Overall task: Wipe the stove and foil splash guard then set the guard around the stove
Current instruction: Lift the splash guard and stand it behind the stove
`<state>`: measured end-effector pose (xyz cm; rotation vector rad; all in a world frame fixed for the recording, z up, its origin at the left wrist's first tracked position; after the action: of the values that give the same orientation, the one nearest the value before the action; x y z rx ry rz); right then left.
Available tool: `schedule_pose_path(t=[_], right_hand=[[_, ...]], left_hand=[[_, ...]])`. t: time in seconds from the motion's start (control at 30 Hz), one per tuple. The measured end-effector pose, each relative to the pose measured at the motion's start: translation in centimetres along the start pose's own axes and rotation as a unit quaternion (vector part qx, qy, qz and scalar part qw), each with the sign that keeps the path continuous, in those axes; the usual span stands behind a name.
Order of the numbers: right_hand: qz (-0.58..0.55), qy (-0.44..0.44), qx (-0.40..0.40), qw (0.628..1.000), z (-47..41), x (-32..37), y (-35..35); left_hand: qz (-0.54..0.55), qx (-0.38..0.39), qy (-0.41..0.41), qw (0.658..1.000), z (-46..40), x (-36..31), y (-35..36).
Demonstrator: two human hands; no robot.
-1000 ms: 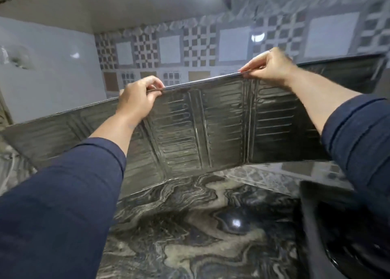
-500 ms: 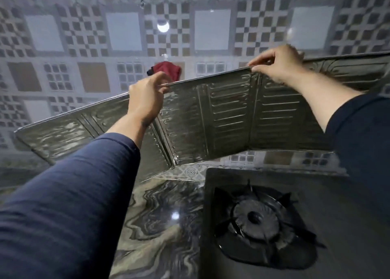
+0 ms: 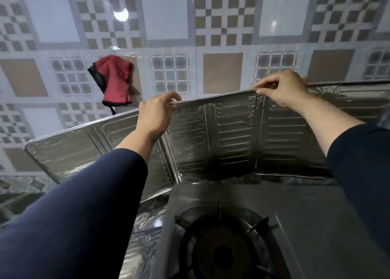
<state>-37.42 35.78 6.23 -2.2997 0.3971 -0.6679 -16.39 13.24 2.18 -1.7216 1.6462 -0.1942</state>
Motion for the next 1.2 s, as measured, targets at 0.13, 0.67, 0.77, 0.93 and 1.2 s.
schedule_pose_path(t=[0.13, 0.67, 0.77, 0.93, 1.2], right_hand=[[0.025, 0.031, 0.023, 0.999, -0.2, -4.0, 2.7], [-0.026, 0.08, 0.077, 0.994, 3.6, -8.9, 9.7], [-0.037, 0.042, 0.074, 0.996, 3.0, -5.1, 11.3], [-0.082, -0.018, 0.088, 0.992, 1.8, 1.7, 15.0], [-0.093, 0.0, 0.072, 0.993, 2.2, 3.4, 16.6]], left_hand=[[-0.007, 0.041, -0.01, 0.999, 0.1, 0.7, 3.9], [-0.023, 0.113, -0.042, 0.992, 1.1, 2.0, 12.0], [-0.01, 0.128, -0.052, 0.99, 0.9, 2.2, 12.2], [0.004, 0.148, -0.06, 0.987, 0.8, 2.7, 10.4], [-0.222, 0.208, -0.136, 0.943, 3.2, 9.9, 3.2]])
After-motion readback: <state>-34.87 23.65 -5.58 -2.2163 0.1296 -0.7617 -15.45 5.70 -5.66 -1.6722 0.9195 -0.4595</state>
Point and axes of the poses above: each hand's wrist, its own z-axis away from the middle knuckle, its own y-axis out of the palm, x = y × z, the point moved 8 cm from there along -z, towards the middle knuckle, and after that the axes turned 5 degrees about z, right-handed, at the moved point
